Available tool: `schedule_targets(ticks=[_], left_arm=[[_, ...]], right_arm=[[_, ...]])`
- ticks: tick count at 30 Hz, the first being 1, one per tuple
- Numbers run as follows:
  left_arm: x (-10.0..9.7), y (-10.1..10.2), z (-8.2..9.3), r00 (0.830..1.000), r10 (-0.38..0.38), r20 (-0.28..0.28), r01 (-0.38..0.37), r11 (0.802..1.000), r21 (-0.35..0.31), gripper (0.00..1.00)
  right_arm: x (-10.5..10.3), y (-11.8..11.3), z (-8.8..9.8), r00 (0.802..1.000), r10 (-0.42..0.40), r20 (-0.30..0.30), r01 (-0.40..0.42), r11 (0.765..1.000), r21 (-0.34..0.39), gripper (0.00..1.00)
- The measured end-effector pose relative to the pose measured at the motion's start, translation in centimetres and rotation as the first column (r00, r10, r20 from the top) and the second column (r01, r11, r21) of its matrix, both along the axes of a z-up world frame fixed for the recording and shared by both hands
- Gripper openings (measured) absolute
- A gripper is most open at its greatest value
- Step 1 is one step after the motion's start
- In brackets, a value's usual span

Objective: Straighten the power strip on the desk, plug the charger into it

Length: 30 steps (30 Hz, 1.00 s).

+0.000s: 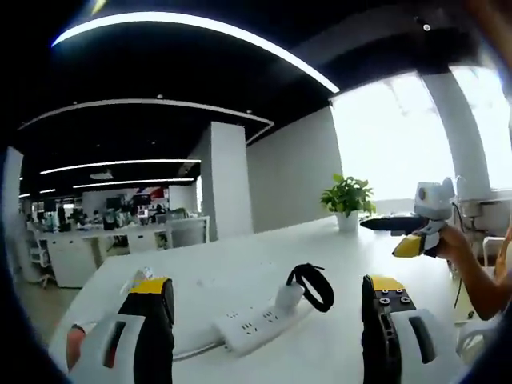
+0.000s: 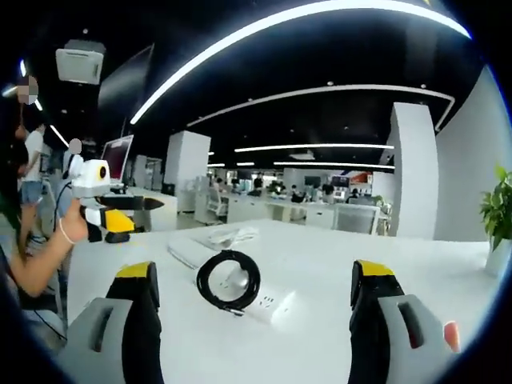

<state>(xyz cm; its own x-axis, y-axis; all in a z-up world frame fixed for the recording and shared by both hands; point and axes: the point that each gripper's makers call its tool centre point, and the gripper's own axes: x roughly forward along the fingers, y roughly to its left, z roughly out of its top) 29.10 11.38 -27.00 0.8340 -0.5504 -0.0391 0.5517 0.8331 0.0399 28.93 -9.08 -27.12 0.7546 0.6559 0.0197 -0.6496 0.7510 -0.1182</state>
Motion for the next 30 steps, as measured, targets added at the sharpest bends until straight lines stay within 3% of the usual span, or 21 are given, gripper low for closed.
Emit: schedule_targets(ticks=[4,7,15,20,30], left_arm=[[-0.7,0.3,-0.5,1.0,0.023,0.009,-0.023,1.0,0.015,0.99],[-1.3,0.4,-0.9,1.0,0.027,0.006,-0.027,1.0,-0.009,0.99],[-3.3,-0.2,-1.9,1.0,0.024,0.011,-0.023,0.999,-0.042,0.98],[-4.0,0.1,-3.1,0.998,0.058,-0.001,-0.058,0.997,-0.041,0.98],[-4.4,1.2,-5.1,0.992,0.119,-0.037,-0.12,0.992,-0.026,0.98]], right_arm=[[-1.3,0.7,-0.4,0.998,0.056,0.007,-0.057,0.998,0.03,0.85],[-2.0,1.2,-1.3,0.997,0.083,-0.012,-0.082,0.996,0.026,0.85],[-2.8,1.6,-3.9,0.995,0.09,-0.033,-0.092,0.993,-0.073,0.84],[-3.5,2.0,-4.9,0.992,0.116,-0.051,-0.118,0.992,-0.052,0.84],[-4.1,1.4,-5.8,0.994,0.077,-0.073,-0.08,0.995,-0.051,0.86]])
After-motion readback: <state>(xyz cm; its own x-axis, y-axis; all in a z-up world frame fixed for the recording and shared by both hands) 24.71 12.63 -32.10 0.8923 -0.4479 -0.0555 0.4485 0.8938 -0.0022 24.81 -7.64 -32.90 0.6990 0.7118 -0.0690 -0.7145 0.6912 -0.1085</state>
